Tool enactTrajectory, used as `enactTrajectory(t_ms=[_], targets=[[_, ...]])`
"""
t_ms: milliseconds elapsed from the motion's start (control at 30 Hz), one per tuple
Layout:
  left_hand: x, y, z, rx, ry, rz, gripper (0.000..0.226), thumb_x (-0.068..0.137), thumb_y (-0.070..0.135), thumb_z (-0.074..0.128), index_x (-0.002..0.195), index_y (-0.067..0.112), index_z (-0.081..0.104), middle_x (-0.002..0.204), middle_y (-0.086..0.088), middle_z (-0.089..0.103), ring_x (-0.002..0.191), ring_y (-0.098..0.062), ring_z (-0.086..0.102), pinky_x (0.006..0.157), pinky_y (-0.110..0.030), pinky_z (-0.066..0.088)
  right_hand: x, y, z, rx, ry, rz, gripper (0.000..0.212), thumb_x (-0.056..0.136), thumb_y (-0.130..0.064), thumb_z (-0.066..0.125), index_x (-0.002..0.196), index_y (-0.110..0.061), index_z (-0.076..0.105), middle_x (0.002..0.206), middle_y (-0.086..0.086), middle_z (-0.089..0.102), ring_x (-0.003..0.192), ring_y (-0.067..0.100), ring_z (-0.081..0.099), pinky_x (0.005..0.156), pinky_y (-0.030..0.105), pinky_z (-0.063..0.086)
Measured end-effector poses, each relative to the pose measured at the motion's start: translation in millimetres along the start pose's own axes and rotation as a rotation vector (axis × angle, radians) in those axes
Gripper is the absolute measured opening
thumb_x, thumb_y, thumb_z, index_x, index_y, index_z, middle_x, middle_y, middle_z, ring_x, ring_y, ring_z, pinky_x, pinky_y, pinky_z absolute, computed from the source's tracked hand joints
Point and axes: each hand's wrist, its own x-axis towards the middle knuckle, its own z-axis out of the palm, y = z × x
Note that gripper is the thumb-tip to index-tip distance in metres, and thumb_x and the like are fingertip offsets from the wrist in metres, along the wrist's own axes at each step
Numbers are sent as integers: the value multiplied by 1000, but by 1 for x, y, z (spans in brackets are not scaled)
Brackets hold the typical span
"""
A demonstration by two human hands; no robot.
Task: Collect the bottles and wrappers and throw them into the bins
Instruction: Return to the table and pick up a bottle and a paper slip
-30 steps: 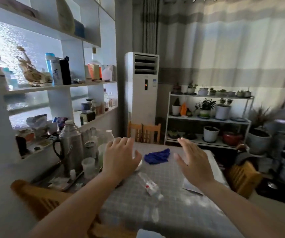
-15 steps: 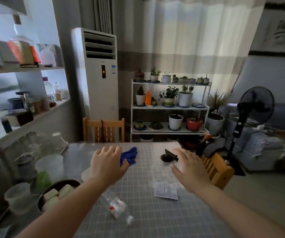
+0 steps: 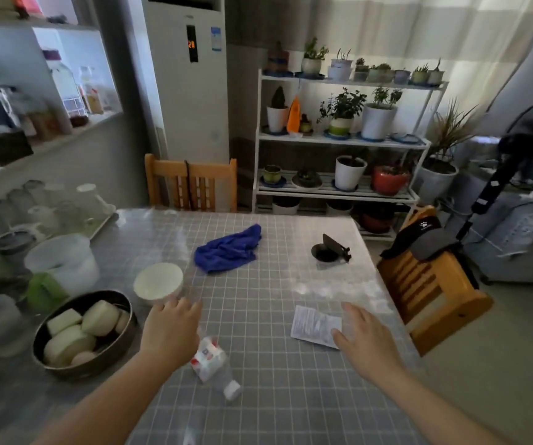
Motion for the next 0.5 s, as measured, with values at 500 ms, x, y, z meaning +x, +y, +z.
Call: enactTrajectory(t_ms=[500], targets=[[29,34,101,156,-320,250,83,88,8,57,152,22,7,162,-5,3,149,-28,-2,119,-43,8,108,51,97,9,-287,-42,56,87,-36,55,136,-14,39,141,7,46,123,27,47,98,37,40]])
